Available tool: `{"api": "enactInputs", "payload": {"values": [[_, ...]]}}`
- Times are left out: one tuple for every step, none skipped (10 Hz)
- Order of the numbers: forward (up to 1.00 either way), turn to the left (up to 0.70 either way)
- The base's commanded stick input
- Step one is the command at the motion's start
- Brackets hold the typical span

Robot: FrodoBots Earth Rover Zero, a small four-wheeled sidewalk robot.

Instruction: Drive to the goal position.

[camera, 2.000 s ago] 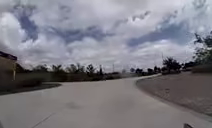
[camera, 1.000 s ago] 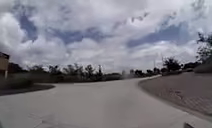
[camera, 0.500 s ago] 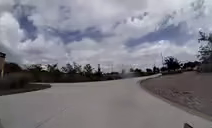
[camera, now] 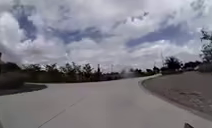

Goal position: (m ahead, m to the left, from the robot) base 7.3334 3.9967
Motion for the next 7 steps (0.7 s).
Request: {"api": "enactInputs", "payload": {"values": [[0.69, 0.14], [0.69, 0.14], [0.69, 0.14], [0.69, 0.14], [0.69, 0.14], [0.69, 0.14], [0.69, 0.14]]}}
